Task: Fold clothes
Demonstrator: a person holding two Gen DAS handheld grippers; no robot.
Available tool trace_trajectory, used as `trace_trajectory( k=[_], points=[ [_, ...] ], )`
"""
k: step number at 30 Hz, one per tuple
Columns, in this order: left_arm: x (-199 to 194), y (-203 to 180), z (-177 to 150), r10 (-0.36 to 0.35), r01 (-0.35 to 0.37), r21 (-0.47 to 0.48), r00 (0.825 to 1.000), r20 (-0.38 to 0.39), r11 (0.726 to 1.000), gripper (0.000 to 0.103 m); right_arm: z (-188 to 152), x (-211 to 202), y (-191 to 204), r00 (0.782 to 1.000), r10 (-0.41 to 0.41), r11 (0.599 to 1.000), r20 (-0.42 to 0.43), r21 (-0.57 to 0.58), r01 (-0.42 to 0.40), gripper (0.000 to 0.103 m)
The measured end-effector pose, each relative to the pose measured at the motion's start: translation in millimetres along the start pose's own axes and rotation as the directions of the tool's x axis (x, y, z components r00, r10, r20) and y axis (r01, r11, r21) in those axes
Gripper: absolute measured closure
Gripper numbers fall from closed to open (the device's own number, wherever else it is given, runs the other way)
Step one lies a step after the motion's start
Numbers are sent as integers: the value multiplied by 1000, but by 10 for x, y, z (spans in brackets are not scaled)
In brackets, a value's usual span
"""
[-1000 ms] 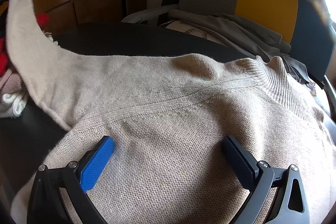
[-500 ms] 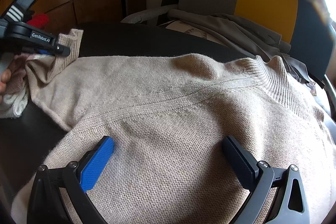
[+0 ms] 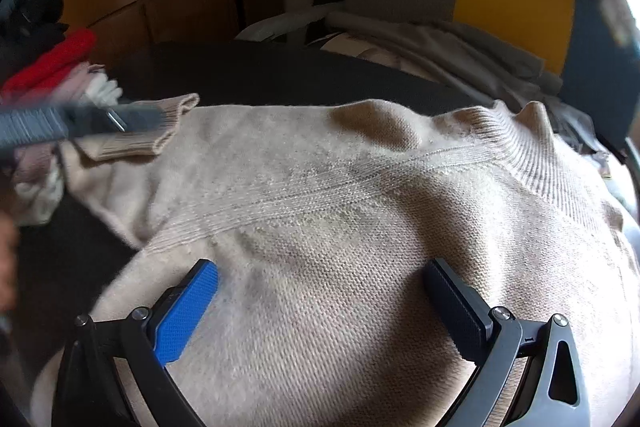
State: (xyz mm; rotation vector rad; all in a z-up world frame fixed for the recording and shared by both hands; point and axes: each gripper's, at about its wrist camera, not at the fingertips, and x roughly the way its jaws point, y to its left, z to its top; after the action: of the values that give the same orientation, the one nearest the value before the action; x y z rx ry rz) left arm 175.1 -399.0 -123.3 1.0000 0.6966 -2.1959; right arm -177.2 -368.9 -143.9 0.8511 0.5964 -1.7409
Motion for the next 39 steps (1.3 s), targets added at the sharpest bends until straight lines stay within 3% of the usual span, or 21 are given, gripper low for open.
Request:
trace_trajectory(
  k=[2, 4, 9, 12, 18, 20, 23, 27, 31, 33, 35, 37, 39],
  points=[
    [114, 60, -42, 35, -36, -8, 999, -18, 999, 75, 115, 34, 91, 1000, -27, 1000, 14, -15, 28, 0],
    [131, 114, -89, 57, -57, 13, 998, 0, 998, 75, -33, -195, 202, 996, -91, 996, 15, -19, 92, 0],
    [119, 184, -189, 78, -81, 79, 996, 36, 994, 73, -433, -938, -561, 975, -216, 968, -58, 119, 222, 0],
    [130, 209, -189, 94, -97, 99, 995, 36, 990, 72, -694, -1183, -995, 977, -198, 944, -82, 254, 213, 0],
    [191, 208, -106, 116, -119, 112, 993, 36, 987, 71, -765, -1230, -970, 974, -218, 937, -53, 268, 224, 0],
    [179, 211, -51, 125, -126, 88, 992, 21, 988, 71, -777, -1242, -994, 977, -207, 937, -45, 279, 211, 0],
    [-2, 132, -18, 167, -166, -22, 985, 34, 986, 75, -791, -1263, -1012, 979, -200, 937, -39, 286, 203, 0],
    [-393, -414, -310, -2, -1, 23, 991, 136, 1000, 74, -801, -1274, -1041, 980, -195, 936, -32, 291, 196, 0],
    [-483, -1085, -679, -124, 102, 187, 987, 106, 977, 72, -845, -1439, -1155, 993, -121, 933, -19, 339, 120, 0],
    [-427, -1320, -851, -148, 125, 265, 987, 68, 956, 72, -1016, -1708, -1348, 996, -78, 903, 43, 425, 52, 0],
    [-341, -1452, -974, -148, 131, 310, 989, 30, 942, 72, -1345, -2051, -1625, 991, -89, 852, 98, 522, 25, 0],
    [-263, -1468, -1039, -139, 128, 309, 990, 12, 942, 72, -1795, -2505, -2034, 982, -132, 778, 134, 628, 19, 0],
    [-234, -1435, -1046, -147, 140, 296, 989, 2, 945, 71, -2330, -3027, -2461, 967, -211, 676, 141, 736, 40, 0]
  ],
)
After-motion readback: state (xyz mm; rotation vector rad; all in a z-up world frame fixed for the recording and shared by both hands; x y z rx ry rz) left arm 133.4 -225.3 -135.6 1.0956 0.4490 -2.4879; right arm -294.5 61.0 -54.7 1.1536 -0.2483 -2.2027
